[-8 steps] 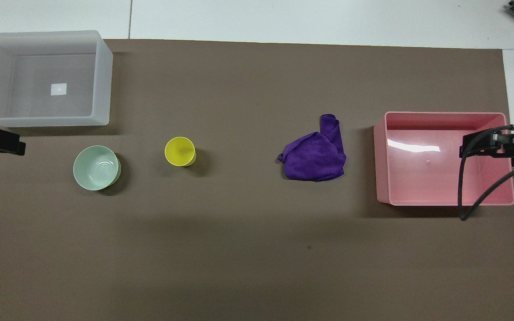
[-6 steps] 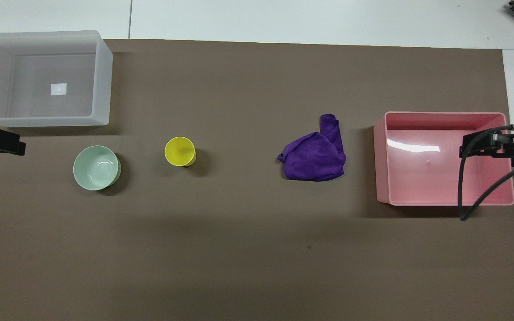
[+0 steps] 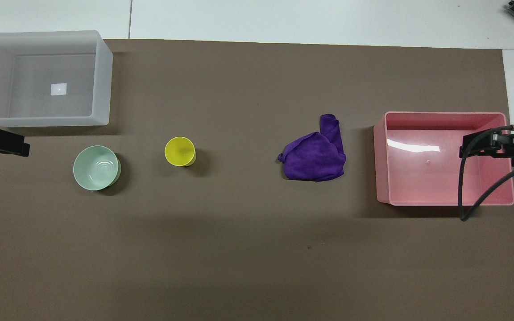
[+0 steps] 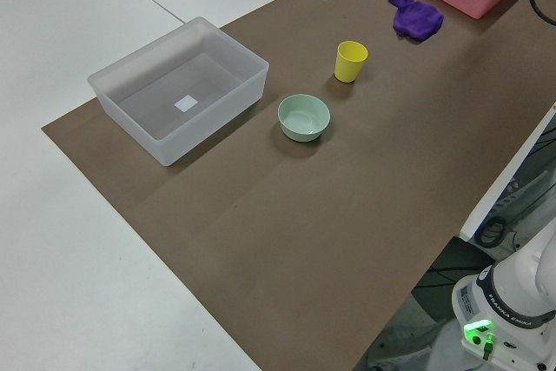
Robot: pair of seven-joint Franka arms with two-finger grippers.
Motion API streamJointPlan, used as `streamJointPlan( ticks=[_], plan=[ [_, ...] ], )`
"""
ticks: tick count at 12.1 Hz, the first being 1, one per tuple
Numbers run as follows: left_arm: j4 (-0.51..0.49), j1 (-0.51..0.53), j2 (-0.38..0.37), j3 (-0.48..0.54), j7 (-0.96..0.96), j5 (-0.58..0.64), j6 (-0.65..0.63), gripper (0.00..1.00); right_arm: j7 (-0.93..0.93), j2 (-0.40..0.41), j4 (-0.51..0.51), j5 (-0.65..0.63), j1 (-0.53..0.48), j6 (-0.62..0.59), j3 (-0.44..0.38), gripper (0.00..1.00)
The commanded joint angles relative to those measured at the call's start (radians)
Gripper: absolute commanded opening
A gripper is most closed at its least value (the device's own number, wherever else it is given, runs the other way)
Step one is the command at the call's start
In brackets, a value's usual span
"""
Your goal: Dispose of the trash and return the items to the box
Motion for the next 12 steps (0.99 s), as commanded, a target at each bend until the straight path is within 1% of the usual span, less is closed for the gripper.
streamJointPlan(
  ticks=[1, 2, 4, 6, 7, 8, 10, 12],
  plan=[
    [-0.199, 0.004, -0.089, 0.001, 0.015, 0.013, 0.194, 1.0, -0.1, 0.009, 0.016, 0.035, -0.007, 0.001, 0.01, 1.0],
    [-0.253, 0.005, -0.103, 0.007, 0.017, 0.012, 0.25, 1.0, -0.099, 0.007, 0.021, 0.036, -0.005, -0.018, 0.014, 1.0],
    [-0.322, 0.028, -0.102, 0.007, 0.019, 0.012, 0.334, 1.0, -0.099, 0.009, 0.023, 0.035, -0.005, -0.018, 0.016, 1.0],
    [-0.444, 0.05, -0.109, 0.007, 0.038, 0.012, 0.438, 1.0, -0.102, 0.006, 0.0, 0.036, 0.001, 0.034, 0.02, 1.0],
    [-0.501, 0.067, -0.12, 0.007, 0.046, 0.012, 0.49, 1.0, -0.1, 0.021, -0.008, 0.036, 0.025, 0.069, 0.031, 1.0],
    [-0.541, 0.068, -0.121, 0.007, 0.046, 0.012, 0.52, 1.0, -0.094, 0.059, -0.008, 0.036, 0.065, 0.118, 0.031, 1.0],
    [-0.618, 0.068, -0.114, 0.007, 0.043, 0.011, 0.589, 1.0, -0.025, 0.175, -0.007, 0.036, 0.148, 0.282, 0.031, 1.0],
    [-0.748, 0.067, -0.117, 0.007, 0.04, 0.011, 0.737, 1.0, 0.007, 0.298, -0.007, 0.036, 0.206, 0.452, 0.031, 1.0]
  ],
)
